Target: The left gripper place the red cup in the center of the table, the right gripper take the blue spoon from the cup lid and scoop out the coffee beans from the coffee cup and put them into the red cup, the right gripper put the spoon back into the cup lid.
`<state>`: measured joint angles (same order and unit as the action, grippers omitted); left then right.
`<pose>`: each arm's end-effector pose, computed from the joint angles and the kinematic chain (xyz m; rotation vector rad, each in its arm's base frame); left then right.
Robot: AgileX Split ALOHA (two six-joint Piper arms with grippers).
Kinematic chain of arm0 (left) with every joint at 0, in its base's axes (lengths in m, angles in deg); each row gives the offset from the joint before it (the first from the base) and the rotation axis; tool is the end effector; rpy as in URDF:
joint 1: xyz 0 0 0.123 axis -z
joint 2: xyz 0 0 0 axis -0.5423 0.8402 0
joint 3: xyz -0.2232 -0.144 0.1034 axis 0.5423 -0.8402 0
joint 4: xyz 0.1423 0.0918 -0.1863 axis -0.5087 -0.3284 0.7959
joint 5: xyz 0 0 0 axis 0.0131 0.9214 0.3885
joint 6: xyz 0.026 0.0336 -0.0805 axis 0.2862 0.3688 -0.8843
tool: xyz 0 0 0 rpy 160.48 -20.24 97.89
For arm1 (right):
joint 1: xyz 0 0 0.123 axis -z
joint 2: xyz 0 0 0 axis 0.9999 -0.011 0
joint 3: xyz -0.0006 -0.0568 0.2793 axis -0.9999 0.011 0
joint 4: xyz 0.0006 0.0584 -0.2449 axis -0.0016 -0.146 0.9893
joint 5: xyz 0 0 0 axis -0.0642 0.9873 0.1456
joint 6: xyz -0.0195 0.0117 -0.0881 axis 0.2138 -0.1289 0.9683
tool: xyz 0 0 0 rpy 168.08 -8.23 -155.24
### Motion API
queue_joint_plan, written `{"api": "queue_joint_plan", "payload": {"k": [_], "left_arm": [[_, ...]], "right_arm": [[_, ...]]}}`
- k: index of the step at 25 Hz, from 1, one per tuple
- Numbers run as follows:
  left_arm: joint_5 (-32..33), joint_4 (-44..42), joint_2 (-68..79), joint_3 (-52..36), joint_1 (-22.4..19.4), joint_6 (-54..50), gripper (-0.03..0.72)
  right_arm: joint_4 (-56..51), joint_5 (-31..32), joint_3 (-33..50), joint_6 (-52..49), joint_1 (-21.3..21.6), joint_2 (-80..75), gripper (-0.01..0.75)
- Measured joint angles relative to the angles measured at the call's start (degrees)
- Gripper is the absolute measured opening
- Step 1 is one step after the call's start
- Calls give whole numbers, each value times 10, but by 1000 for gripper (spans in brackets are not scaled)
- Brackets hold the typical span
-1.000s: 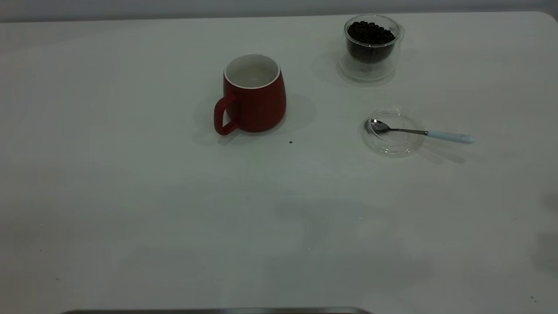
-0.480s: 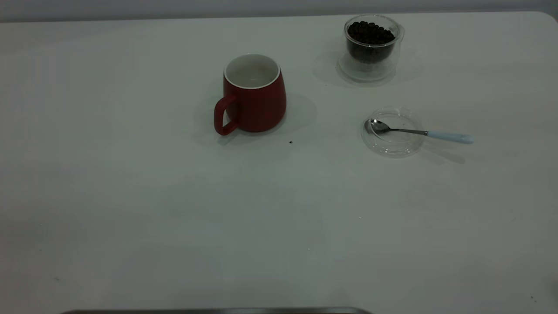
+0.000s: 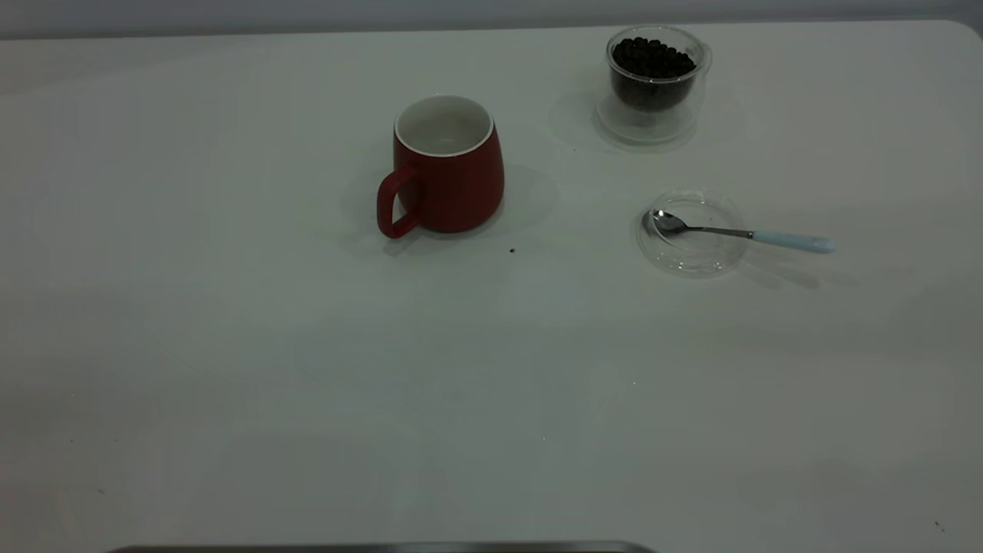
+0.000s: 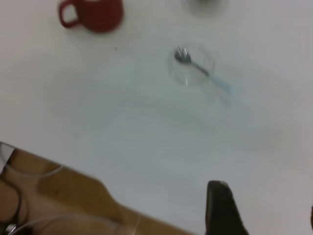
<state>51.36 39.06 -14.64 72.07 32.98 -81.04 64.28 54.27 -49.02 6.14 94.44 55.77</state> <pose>-0.0097 0.0013 0.2669 0.0095 2.1177 0.0213 0.0253 0.0284 0.2947 -0.3995 2.2247 0.1934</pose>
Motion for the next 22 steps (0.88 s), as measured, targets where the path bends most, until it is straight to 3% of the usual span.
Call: {"api": "queue_joint_plan", "payload": {"k": [8, 22], "left_arm": [[0, 0, 0, 0, 0, -1, 586], [0, 0, 0, 0, 0, -1, 586]], "right_arm": [[113, -15, 40, -100, -48, 118, 419], [181, -17, 58, -176, -51, 159, 347]]}}
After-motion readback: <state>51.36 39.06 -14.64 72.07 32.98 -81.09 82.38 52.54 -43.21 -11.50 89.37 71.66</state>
